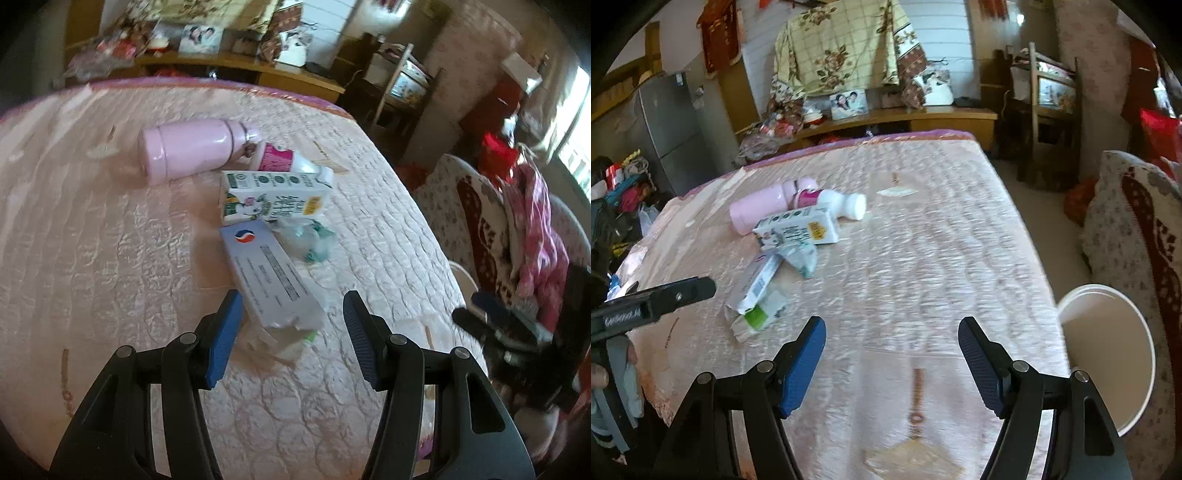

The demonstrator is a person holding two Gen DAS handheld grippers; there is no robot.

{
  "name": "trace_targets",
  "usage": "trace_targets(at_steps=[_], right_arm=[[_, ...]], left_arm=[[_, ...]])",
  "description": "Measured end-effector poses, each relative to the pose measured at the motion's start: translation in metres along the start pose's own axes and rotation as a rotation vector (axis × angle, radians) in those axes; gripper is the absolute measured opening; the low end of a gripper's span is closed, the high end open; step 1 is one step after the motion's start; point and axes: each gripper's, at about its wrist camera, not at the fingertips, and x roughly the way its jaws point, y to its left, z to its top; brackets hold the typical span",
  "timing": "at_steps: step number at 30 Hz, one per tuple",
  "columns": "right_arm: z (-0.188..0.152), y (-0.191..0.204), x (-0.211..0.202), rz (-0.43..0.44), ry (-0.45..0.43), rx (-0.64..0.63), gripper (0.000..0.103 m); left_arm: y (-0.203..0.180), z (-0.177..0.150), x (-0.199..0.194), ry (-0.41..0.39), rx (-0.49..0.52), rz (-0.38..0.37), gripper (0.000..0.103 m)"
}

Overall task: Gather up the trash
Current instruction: 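Move both open tools back over the remaining trash on the bed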

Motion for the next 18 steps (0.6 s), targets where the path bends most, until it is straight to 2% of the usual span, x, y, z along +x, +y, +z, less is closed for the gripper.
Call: trace_targets(at_steps=[4,10,12,15,18], right_arm=[[0.002,0.012,0.011,0.023,0.024,-0.007,0.072],[0.0,0.02,0.02,0.037,0.041,-0.026,0.072],[0.0,0.022,0.024,0.042,0.05,-0.025,0.072],[0.0,0.024,0.028,0.052,0.06,-0.021,0.072],[0.002,0.029,0.033,0.063,0.067,-0.024,0.072]], left_arm=[[0.003,0.012,0.023,0.029,-0.033,0.002,0.055],[0.007,0.028,0.059,0.071,-0.06,0.057,0.055],[0.005,0.03,0.064,0.067,-0.037,0.095,0.055],[0.009,0.031,0.064,0.08,-0.022,0.104,0.055],[0.024,0.03,0.068,0.124,-0.059,0.107,0.055]])
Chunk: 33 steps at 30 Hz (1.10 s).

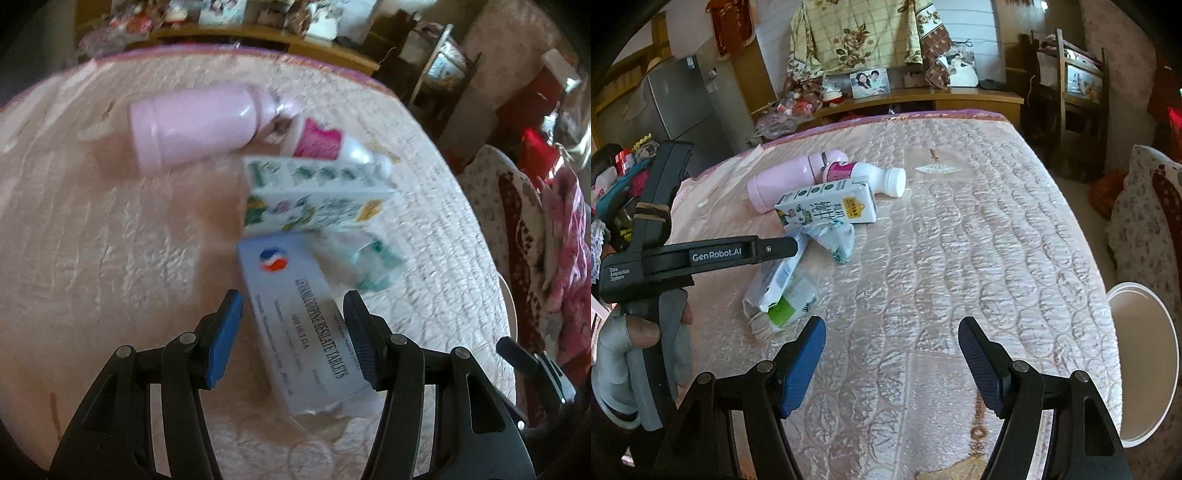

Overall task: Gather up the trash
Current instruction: 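Move both open tools back over the remaining trash on the bed, then grasp the blue-white medicine box with the left tool while the right tool grasps the white green-label packet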

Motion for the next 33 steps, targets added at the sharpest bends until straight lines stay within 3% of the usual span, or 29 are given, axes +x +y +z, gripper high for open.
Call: trace_targets(at_steps=[3,13,17,22,25,30,33], right_arm=[[0.003,0.007,0.006,0.011,0.003,-0.002,0.072],[0.006,0.018,0.008,0.024,0.014,0.003,0.072],[0.006,0.032,0.017,0.071,0.051,0.004,0.072],[0.002,0.059,0.042,0.154,0.143,0.008,0.067],[0.002,0.071,0.045,0.188,0.148,0.009,0.067],[0.0,0.101,0.054,0.25,0.192,-0.103,0.071],[-0.003,0.123,0.064,0.252,0.216,-0.249,0.075]], left_arm=[[0.008,0.0,-0.001,0.015,-0.047,-0.043,0.055],[0.016,-0.006,-0.005,0.01,0.008,-0.004,0.054],[0.04,-0.013,-0.021,0.013,0.011,-0.024,0.045],[0.062,-0.02,-0.05,-0.019,0.004,-0.044,0.044],[0.075,-0.024,-0.062,-0.026,-0.008,-0.064,0.044],[0.097,-0.033,-0.075,-0.028,-0.011,-0.052,0.044],[0.109,-0.039,-0.078,-0.018,-0.021,-0.043,0.044]])
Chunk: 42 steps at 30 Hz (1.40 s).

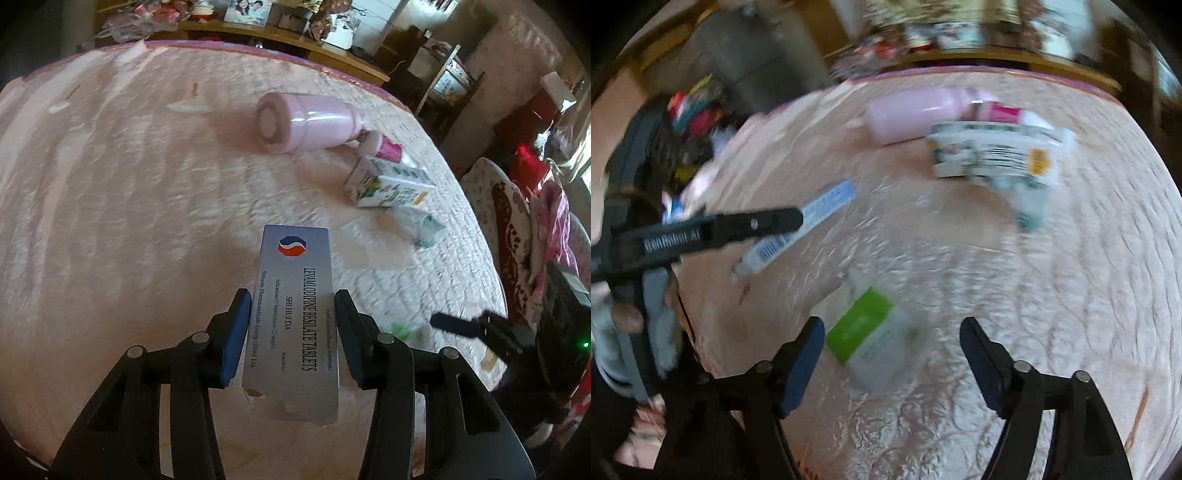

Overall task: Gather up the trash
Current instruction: 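Grasp the blue-white medicine box with the left tool while the right tool grasps the white green-label packet, then carry medicine box and white packet over the white bucket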

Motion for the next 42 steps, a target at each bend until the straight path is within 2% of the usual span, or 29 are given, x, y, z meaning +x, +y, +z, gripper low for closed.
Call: trace_targets(at_steps=[2,6,8,10,11,12,15,18,21,24,27,31,32,42], right_arm=[[0.005,0.01,0.009,0.001,0.029,-0.093,0.075],[0.01,0.015,0.03,-0.006,0.088,-0.164,0.075],[0.009,0.018,0.033,-0.025,0.068,-0.187,0.074],[0.008,0.024,0.034,-0.028,0.052,-0.196,0.063],[0.009,0.025,0.035,-0.028,0.043,-0.191,0.061],[0.008,0.024,0.033,-0.037,0.035,-0.173,0.054],[0.006,0.01,0.025,-0.016,0.005,-0.077,0.047],[-0.002,-0.002,0.016,-0.044,-0.019,-0.032,0.046],[-0.007,-0.006,0.011,-0.072,-0.006,-0.024,0.047],[-0.009,-0.006,0.01,-0.098,0.018,-0.043,0.064],[-0.01,-0.001,0.014,-0.125,0.01,-0.067,0.065],[-0.012,-0.002,0.01,-0.11,-0.028,-0.03,0.046],[-0.014,-0.004,0.006,-0.107,-0.04,-0.024,0.045],[-0.033,-0.024,-0.046,-0.147,-0.135,0.041,0.043]], left_arm=[[0.007,-0.006,-0.004,0.005,-0.006,0.006,0.044],[0.016,-0.017,-0.009,0.002,-0.021,0.016,0.044],[0.017,-0.02,-0.009,0.002,-0.028,0.016,0.044],[0.017,-0.022,-0.006,0.0,-0.033,0.025,0.044],[0.016,-0.023,-0.004,0.0,-0.032,0.029,0.044],[0.014,-0.023,-0.002,0.003,-0.03,0.033,0.044],[0.008,-0.025,0.004,0.006,-0.026,0.039,0.044],[0.003,-0.028,0.01,0.01,-0.016,0.06,0.045],[0.0,-0.029,0.016,0.017,-0.019,0.073,0.047],[-0.002,-0.029,0.019,0.009,-0.014,0.084,0.049],[-0.004,-0.029,0.021,0.002,-0.002,0.097,0.048],[-0.006,-0.029,0.021,0.008,-0.007,0.075,0.047],[-0.006,-0.03,0.021,0.012,-0.014,0.064,0.046],[-0.058,-0.028,0.011,-0.029,0.048,0.004,0.046]])
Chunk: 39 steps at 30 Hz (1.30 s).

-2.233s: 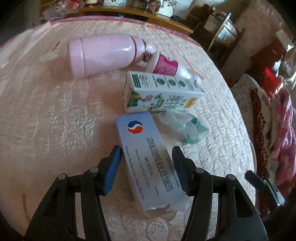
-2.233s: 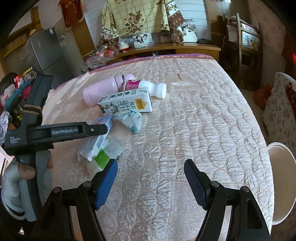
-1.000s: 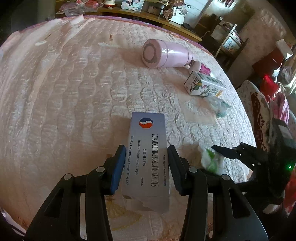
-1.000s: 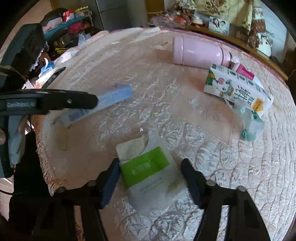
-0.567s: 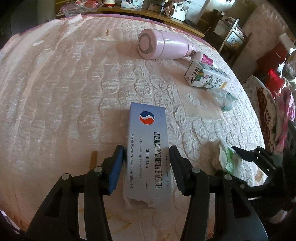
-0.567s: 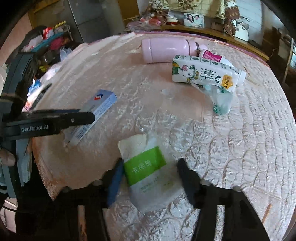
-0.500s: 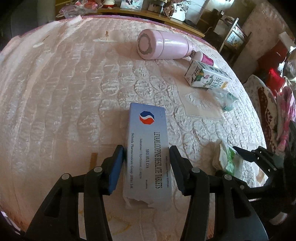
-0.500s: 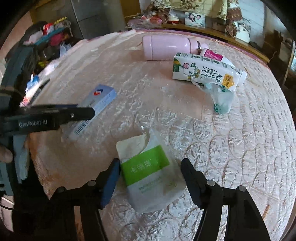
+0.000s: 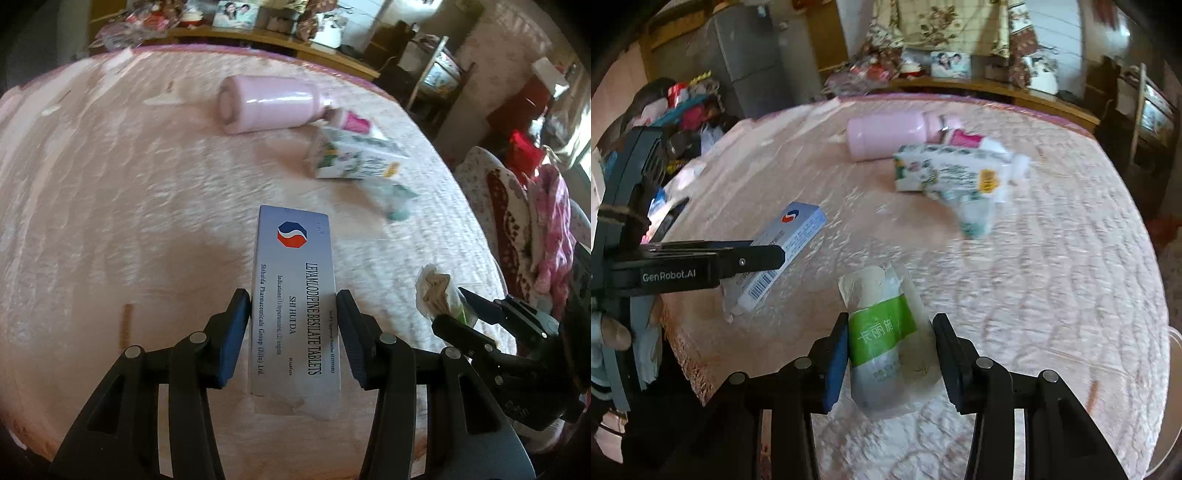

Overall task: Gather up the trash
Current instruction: 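Carry medicine box and white packet over the white bucket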

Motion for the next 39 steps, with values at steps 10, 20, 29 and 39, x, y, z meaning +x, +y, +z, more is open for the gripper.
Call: trace_targets(at_steps=[10,20,29,39], right_arm=[[-0.017,-0.055,-0.048,-0.091,-0.054,0.092,0.043],[-0.035,-0.111,-0.089,-0.19,-0.088,0.162,0.043],[-0.056,-0.156,-0.114,-0.259,-0.103,0.237,0.043],[-0.082,-0.209,-0.136,-0.332,-0.109,0.339,0.043]], left_arm=[[-0.069,0.007,0.008,-0.021,0.111,-0.03,0.046],[-0.139,0.01,0.022,-0.011,0.209,-0.082,0.046],[-0.196,0.009,0.038,0.007,0.291,-0.118,0.046],[-0.263,0.008,0.056,0.016,0.386,-0.156,0.046]])
